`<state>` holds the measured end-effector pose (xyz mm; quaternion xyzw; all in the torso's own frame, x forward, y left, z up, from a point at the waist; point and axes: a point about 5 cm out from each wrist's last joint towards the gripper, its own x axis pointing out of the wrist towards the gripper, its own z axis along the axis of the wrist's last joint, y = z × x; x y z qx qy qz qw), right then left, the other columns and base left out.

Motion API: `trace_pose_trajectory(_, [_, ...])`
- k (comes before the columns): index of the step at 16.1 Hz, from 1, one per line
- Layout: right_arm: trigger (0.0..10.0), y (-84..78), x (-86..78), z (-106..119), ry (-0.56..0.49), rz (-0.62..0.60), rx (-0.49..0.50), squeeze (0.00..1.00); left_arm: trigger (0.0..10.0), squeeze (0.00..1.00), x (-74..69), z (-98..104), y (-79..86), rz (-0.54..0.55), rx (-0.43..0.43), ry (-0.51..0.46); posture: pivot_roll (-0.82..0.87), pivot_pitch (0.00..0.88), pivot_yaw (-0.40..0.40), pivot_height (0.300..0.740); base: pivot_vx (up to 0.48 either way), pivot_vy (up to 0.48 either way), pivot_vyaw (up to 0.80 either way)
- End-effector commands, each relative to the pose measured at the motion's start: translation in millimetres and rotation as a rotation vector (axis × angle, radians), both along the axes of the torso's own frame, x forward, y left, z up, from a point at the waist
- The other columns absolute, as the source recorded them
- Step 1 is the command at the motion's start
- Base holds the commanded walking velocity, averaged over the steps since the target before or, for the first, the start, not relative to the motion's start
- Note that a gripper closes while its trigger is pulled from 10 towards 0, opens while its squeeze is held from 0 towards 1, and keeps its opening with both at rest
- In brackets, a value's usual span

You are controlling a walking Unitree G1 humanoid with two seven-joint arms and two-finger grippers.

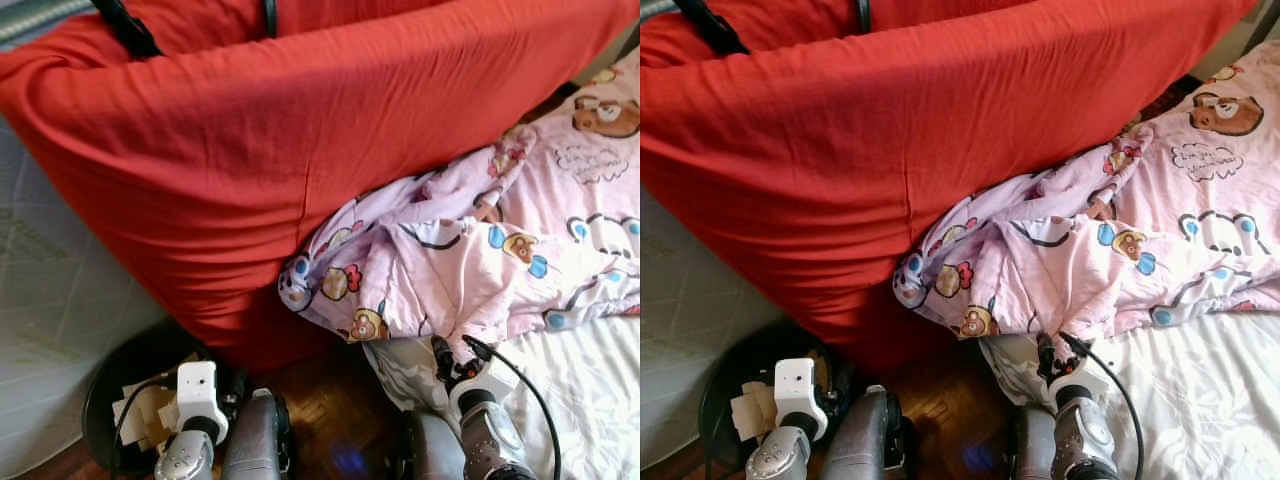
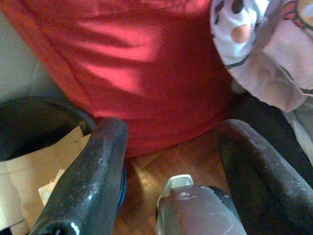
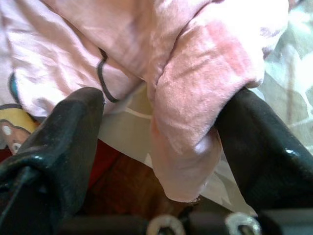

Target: Clean up the room

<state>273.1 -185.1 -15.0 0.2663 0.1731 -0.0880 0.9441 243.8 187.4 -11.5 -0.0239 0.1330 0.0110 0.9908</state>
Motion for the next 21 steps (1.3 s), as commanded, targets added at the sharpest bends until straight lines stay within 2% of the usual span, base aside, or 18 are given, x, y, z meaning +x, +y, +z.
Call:
trace_pose_trajectory(1, [10.0, 3.8, -7.2, -8, 0.044, -0.006, -0.001, 0.0, 10.0, 0.0, -11.2, -8, 5.2, -0.001, 0.014, 0.043, -0.03, 0.292, 0.093, 0.63, 0.0, 0.0, 0.0])
trace_pose_trajectory(7, [10.0, 1.9, -11.0, -11, 0.067, -0.059, -0.012, 0.0, 10.0, 0.0, -20.8, -9, 8.5, -0.018, 0.033, 0.053, -0.01, 0.319, 0.11, 0.63, 0.0, 0.0, 0.0])
trace_pose_trajectory(8, [4.8, 1.5, -11.2, -11, 0.068, -0.068, -0.008, 0.0, 10.0, 0.0, -22.0, -9, 8.9, -0.022, 0.037, 0.055, -0.01, 0.32, 0.112, 0.63, 0.0, 0.0, 0.0])
trace_pose_trajectory(9, [1.1, 1.0, -11.1, -11, 0.069, -0.072, -0.007, 0.0, 10.0, 0.0, -22.9, -9, 9.1, -0.024, 0.039, 0.056, -0.01, 0.321, 0.113, 0.63, 0.0, 0.0, 0.0])
trace_pose_trajectory(10, [0.0, 0.7, -10.6, -10, 0.069, -0.072, -0.008, 0.0, 10.0, 0.0, -23.8, -9, 9.4, -0.025, 0.042, 0.061, -0.01, 0.322, 0.113, 0.63, 0.0, 0.0, 0.0])
trace_pose_trajectory(21, [0.0, -1.2, -9.2, -9, 0.072, -0.067, -0.023, 0.0, 10.0, 0.0, -27.3, -11, 10.3, -0.015, 0.058, 0.081, -0.01, 0.315, 0.109, 0.63, 0.0, 0.0, 0.0])
